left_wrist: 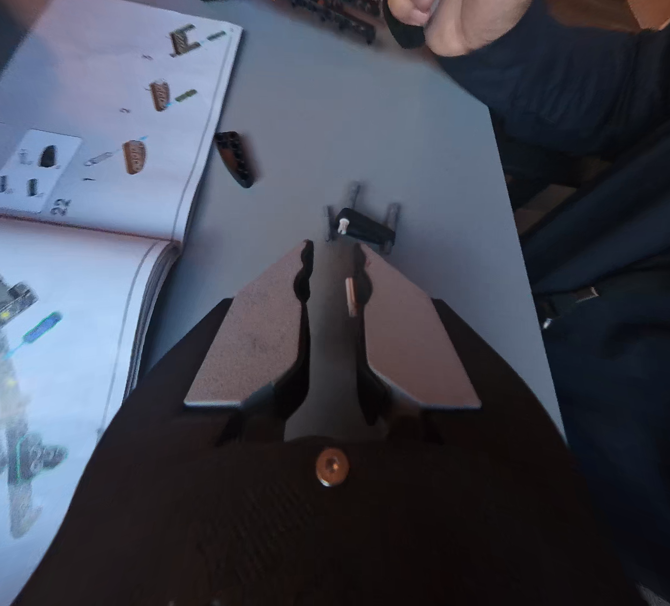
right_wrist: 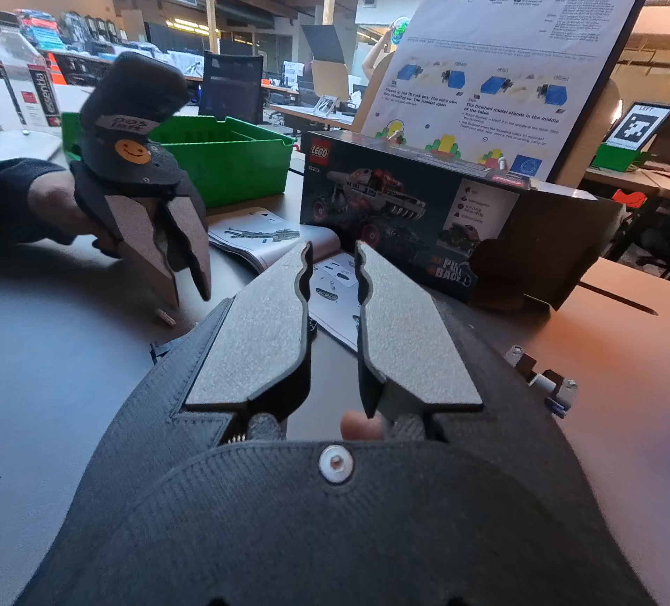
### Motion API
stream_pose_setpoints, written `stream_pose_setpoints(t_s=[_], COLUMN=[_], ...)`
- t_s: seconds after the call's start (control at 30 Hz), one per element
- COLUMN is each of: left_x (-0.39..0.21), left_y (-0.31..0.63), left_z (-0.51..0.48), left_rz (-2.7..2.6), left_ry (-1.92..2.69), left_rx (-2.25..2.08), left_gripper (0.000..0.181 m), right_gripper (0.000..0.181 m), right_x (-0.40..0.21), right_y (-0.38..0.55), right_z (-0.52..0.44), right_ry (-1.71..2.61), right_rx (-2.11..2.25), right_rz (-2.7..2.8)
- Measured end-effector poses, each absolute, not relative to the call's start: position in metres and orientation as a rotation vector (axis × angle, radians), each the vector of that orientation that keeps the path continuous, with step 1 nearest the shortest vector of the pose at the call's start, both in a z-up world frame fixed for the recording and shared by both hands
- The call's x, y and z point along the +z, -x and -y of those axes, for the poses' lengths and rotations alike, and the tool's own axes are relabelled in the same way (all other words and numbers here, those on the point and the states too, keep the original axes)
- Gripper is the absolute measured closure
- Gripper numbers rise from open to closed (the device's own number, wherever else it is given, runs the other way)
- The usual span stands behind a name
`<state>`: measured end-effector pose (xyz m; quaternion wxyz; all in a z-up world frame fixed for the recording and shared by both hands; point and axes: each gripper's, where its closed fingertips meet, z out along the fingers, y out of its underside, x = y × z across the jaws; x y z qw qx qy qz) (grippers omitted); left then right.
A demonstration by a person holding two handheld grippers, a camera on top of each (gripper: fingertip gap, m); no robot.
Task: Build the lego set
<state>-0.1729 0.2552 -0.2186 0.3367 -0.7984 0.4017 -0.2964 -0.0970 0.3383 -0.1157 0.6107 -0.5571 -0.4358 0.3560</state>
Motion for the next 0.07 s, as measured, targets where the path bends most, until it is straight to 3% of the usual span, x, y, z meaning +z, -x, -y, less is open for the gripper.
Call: stream_pose_setpoints(t_s=[0.07], left_x=[-0.2224], left_y=[0.1666], left_z=[-0.2555], left_rz=[-1.107], left_ry=[2.114], left_rx=[-0.772], left_gripper=[0.162], right_gripper=[0.162], right_x=[-0.1156], right_y=[0.0971], right_z=[-0.3382], right_ry=[1.284], right_rx=[0.823], right_rz=[1.006])
